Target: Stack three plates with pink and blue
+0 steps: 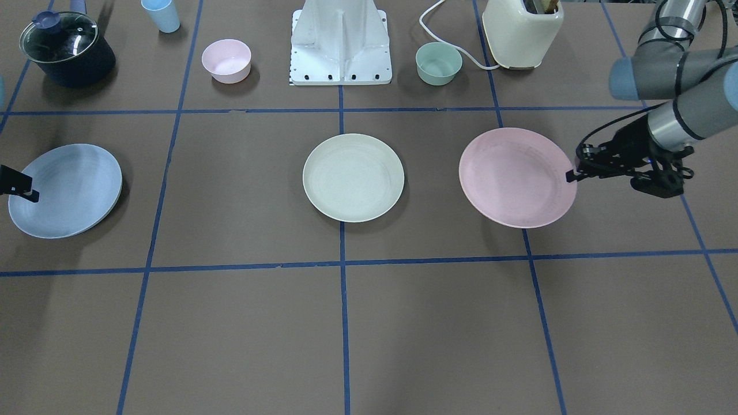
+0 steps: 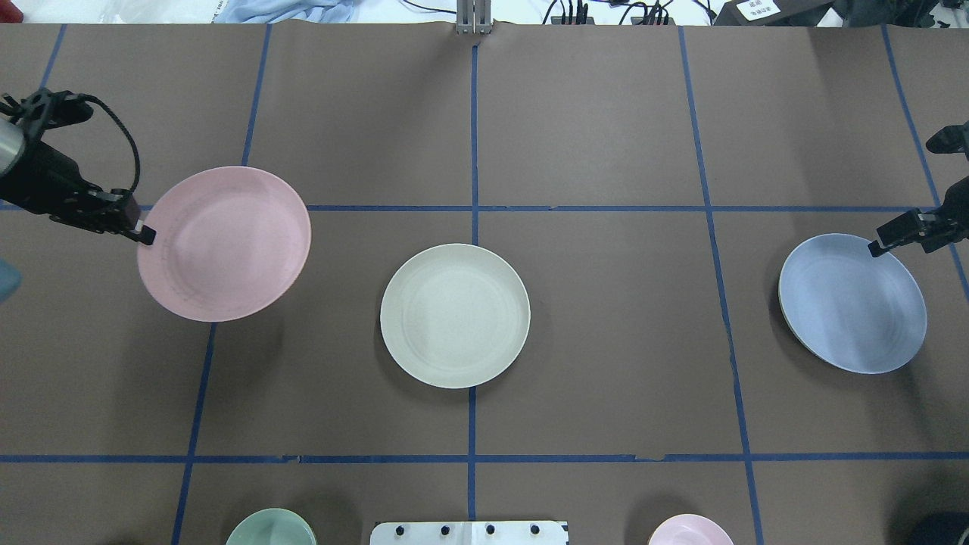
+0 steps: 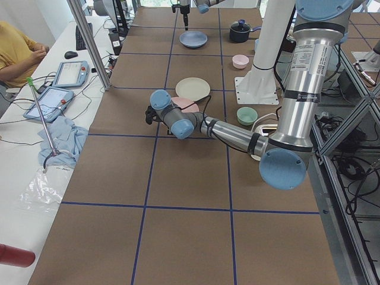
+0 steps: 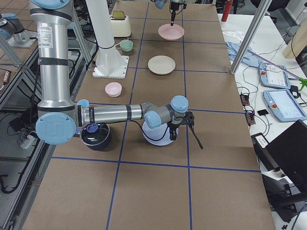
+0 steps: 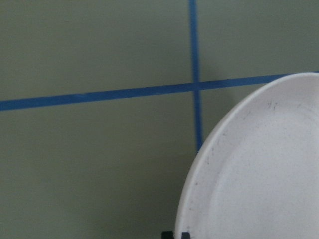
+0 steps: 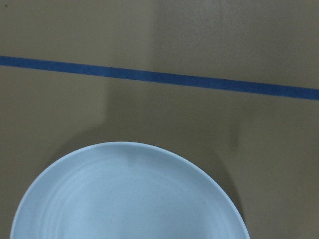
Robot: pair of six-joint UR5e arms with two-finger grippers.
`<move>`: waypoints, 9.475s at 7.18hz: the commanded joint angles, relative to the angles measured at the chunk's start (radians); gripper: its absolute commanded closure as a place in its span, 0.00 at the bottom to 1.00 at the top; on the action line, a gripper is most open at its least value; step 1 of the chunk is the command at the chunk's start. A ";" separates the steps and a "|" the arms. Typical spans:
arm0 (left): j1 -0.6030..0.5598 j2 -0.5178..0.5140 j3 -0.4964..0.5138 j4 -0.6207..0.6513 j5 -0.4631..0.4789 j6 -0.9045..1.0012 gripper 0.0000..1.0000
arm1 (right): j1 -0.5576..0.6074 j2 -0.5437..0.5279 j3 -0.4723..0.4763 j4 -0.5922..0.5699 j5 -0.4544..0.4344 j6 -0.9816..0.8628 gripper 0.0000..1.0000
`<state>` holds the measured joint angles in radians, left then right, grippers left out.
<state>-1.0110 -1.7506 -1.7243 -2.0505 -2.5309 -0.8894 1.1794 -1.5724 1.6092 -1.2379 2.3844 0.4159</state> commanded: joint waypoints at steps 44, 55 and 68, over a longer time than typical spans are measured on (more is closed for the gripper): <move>0.054 0.068 -0.087 -0.149 0.222 0.010 0.22 | -0.629 0.433 0.126 0.212 -0.400 1.229 0.00; -0.458 0.327 0.000 -0.023 0.242 0.997 0.01 | 0.302 -0.064 0.112 -0.271 -0.058 -0.273 0.00; -0.502 0.315 0.006 0.067 0.238 0.931 0.00 | 0.319 -0.032 0.091 -0.308 -0.017 -0.289 0.00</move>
<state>-1.5121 -1.4410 -1.7134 -1.9813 -2.2930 0.0436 1.4993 -1.6242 1.7080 -1.5421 2.3627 0.1261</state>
